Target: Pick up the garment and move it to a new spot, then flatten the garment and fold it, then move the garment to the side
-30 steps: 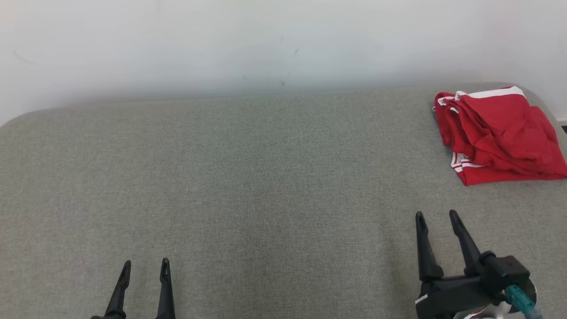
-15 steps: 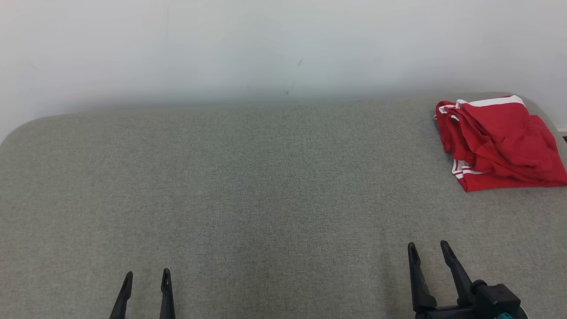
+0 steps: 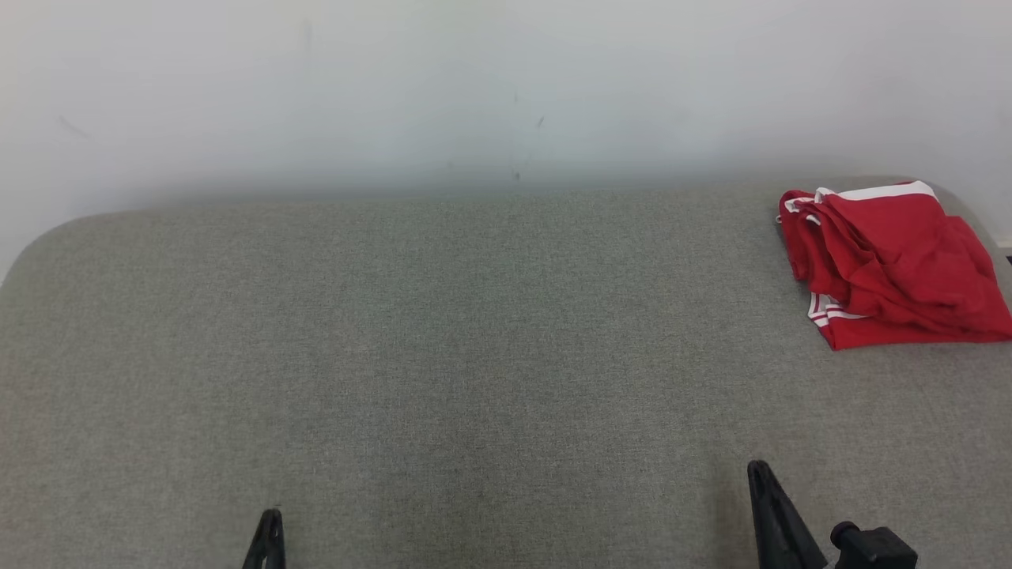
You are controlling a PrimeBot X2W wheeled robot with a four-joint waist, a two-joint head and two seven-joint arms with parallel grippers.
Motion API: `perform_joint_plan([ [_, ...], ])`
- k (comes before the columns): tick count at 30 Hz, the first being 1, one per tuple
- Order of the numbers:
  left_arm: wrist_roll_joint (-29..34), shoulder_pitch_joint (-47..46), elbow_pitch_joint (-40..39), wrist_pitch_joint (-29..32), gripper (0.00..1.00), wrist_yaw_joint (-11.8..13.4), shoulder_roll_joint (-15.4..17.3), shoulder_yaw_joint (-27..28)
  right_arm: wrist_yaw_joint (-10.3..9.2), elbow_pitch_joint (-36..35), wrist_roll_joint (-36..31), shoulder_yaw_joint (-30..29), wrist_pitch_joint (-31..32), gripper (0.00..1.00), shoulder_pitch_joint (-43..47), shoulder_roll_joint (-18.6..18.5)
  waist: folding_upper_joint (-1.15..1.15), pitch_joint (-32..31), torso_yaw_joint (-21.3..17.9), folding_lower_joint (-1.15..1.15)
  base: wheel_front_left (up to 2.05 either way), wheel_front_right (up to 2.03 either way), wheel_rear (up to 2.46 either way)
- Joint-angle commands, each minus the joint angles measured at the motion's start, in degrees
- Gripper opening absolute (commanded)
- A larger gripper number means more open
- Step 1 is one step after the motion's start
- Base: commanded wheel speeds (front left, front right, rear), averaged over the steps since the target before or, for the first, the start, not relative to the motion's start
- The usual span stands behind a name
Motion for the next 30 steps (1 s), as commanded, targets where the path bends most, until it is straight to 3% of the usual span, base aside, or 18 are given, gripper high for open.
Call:
perform_joint_plan([
  [1, -0.21, 0.12, 0.6, 0.14, 0.0, -0.01, 0.0, -0.01, 0.0, 0.52, 0.25, 0.01, 0.04, 0.0, 0.11, 0.0, 0.0, -0.01, 0.0, 0.0, 0.0, 0.0, 0.0],
  [11, -12.8, -1.83, 1.12, 3.37, 0.0, -0.76, 0.0, 1.2, -0.01, 0.46, 13.06, -0.52, 2.86, 0.0, -1.27, -0.35, 0.0, -0.1, -0.03, 0.0, 0.0, 0.0, 0.0],
  [30, -30.18, -4.33, 1.6, 7.7, 0.0, -1.79, 0.01, 2.72, -0.03, 0.44, 30.53, -1.46, 6.93, 0.0, -3.27, -0.71, 0.0, -0.26, -0.09, 0.0, 0.0, 0.0, 0.0],
])
